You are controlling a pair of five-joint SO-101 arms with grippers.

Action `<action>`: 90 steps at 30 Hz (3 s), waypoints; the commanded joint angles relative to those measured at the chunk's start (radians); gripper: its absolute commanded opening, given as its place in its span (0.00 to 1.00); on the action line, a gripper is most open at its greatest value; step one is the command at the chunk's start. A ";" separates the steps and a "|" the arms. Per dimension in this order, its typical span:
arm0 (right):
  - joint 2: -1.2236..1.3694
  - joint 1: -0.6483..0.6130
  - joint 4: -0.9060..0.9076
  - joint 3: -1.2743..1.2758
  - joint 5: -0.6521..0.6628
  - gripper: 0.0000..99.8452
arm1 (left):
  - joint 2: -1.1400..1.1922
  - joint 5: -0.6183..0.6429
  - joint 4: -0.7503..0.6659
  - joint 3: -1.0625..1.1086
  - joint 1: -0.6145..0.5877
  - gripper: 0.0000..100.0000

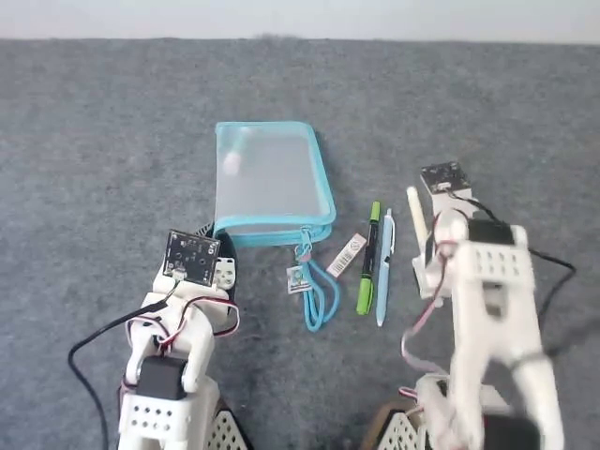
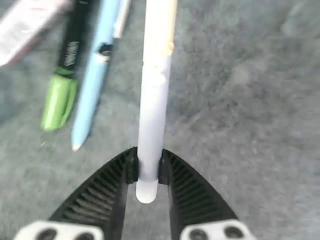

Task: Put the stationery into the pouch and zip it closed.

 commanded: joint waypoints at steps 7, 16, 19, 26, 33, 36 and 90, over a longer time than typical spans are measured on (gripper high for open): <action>-0.472 -0.392 0.312 -0.060 0.216 0.01 | -0.014 -0.009 -0.008 -0.007 -0.008 0.01; -0.483 -0.677 0.372 -0.087 0.199 0.01 | -0.014 -0.008 -0.008 -0.007 -0.008 0.01; -0.417 -0.676 0.344 -0.104 0.158 0.01 | -0.014 -0.008 -0.008 -0.007 -0.005 0.01; -0.203 -0.676 0.309 -0.233 0.074 0.01 | -0.014 -0.008 -0.003 -0.007 -0.006 0.01; -0.019 -0.591 0.300 -0.387 0.052 0.01 | -0.014 -0.008 -0.003 -0.007 -0.006 0.01; 0.067 -0.539 0.289 -0.459 -0.006 0.01 | -0.014 -0.008 -0.003 -0.007 0.000 0.01; 0.237 -0.444 0.397 -0.825 -0.086 0.20 | -0.011 -0.035 -0.003 -0.007 0.000 0.01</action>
